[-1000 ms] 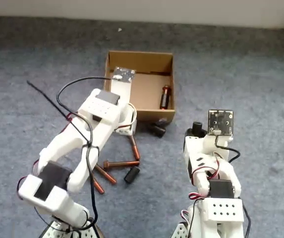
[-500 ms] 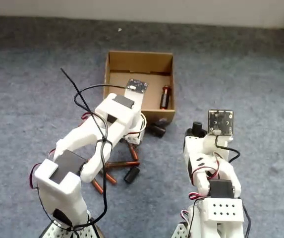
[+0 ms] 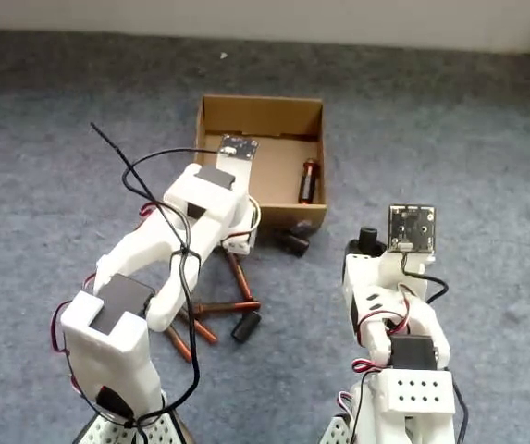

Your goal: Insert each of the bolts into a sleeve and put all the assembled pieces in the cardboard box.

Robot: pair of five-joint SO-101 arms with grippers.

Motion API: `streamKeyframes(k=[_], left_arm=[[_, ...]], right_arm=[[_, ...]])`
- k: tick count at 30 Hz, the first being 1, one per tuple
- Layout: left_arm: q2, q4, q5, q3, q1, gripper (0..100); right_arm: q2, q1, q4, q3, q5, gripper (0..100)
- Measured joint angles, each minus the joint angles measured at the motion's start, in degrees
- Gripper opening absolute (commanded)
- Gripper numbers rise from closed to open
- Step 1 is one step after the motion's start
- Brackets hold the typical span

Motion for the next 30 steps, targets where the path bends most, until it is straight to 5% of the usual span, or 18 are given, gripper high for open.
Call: streamKeyframes(k=[7,13,17,30], left_arm=[[0.0,-0.18,0.0,0.0,0.0,9],[0.09,4.48,0.0,-2.37,-0.26,22],[-1.32,10.02,-0.09,-3.43,-0.44,22],[-2.46,10.11,-0.18,0.26,0.35,22]], right_arm=[[0.0,0.0,0.0,0.0,0.0,0.6],[0.0,0.0,0.0,0.0,0.0,0.6],[0.0,0.0,0.0,0.0,0.0,0.6],[0.0,0.0,-0.09,0.0,0.0,0.6]])
